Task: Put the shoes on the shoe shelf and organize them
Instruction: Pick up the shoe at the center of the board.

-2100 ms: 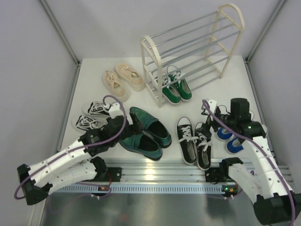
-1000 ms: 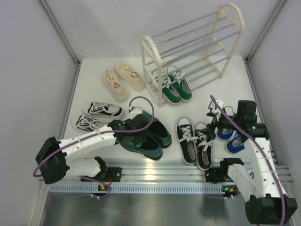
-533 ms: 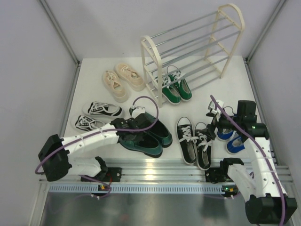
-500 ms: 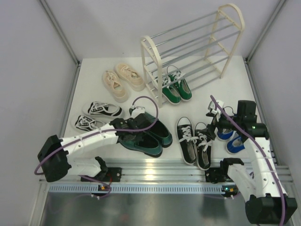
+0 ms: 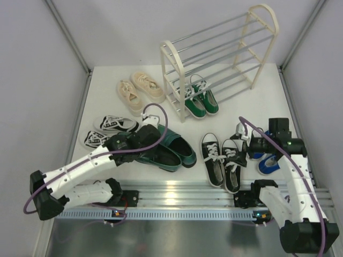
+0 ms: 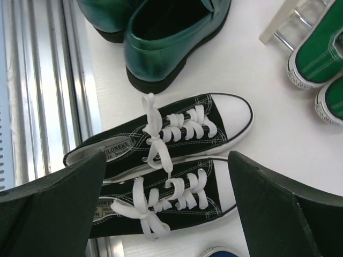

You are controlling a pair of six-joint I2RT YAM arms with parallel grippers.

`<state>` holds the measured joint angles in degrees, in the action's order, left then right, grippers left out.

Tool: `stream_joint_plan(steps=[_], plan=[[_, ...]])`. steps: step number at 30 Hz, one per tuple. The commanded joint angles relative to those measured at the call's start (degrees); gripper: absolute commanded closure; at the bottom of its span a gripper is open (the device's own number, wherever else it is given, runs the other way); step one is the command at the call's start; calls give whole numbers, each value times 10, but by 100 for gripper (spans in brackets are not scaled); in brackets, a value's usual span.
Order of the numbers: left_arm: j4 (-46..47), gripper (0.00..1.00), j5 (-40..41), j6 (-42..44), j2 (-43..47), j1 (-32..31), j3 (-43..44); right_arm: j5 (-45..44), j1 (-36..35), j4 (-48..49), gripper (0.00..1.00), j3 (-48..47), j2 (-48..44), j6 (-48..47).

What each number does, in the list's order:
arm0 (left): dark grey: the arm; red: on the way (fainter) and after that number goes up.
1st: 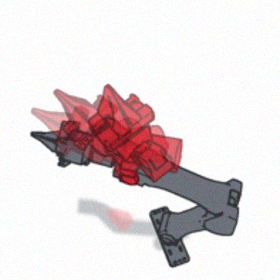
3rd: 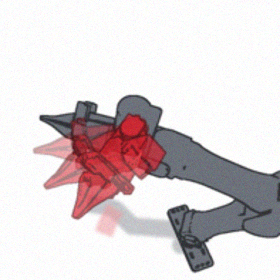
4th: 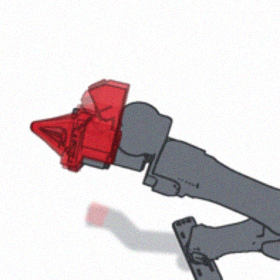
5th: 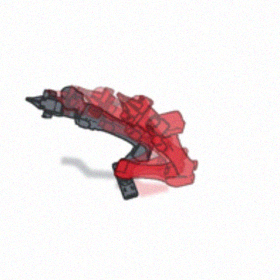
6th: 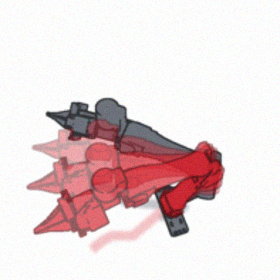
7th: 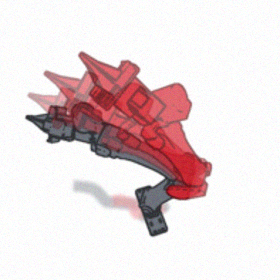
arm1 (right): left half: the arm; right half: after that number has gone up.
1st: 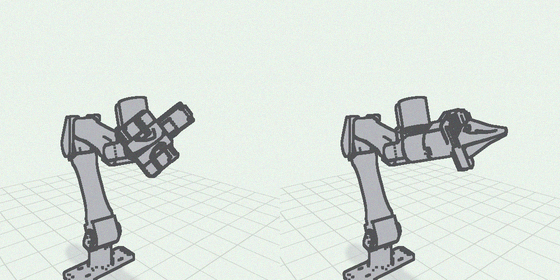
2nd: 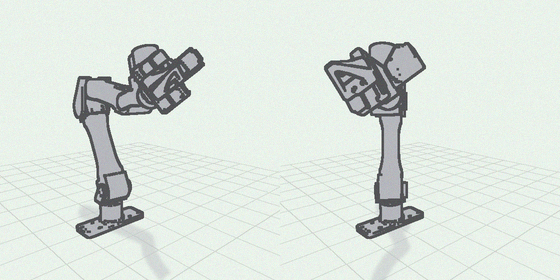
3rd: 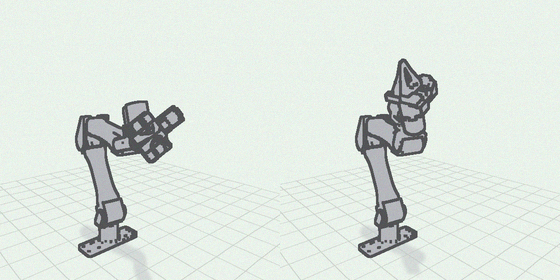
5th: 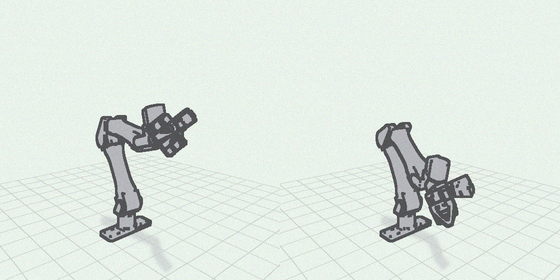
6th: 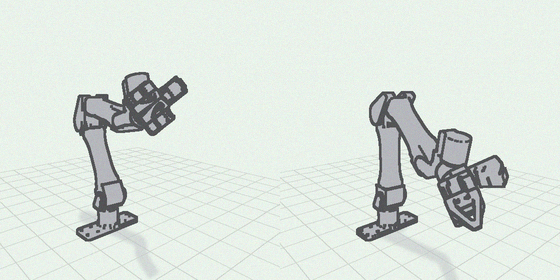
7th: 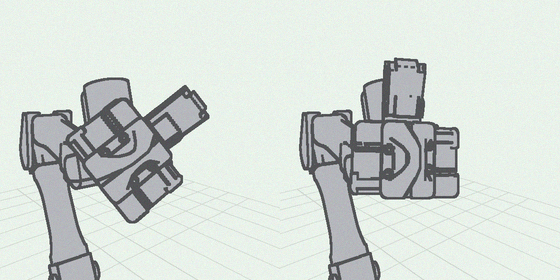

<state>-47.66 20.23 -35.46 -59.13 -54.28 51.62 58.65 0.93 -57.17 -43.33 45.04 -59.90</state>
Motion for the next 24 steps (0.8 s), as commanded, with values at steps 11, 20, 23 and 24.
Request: stream_joint_plan(steps=[11,20,23,24], plan=[[21,100,-117,-35,-23,-8,152,56,-144,-263,6,-201,90,-291],[20,100,-116,-62,-81,-27,214,11,-315,-157,8,-272,94,-129],[21,100,-104,-73,-112,-38,235,1,-328,-163,10,-289,111,-138],[22,100,-97,-76,-120,-41,241,-3,-341,-161,10,-289,116,-133]])
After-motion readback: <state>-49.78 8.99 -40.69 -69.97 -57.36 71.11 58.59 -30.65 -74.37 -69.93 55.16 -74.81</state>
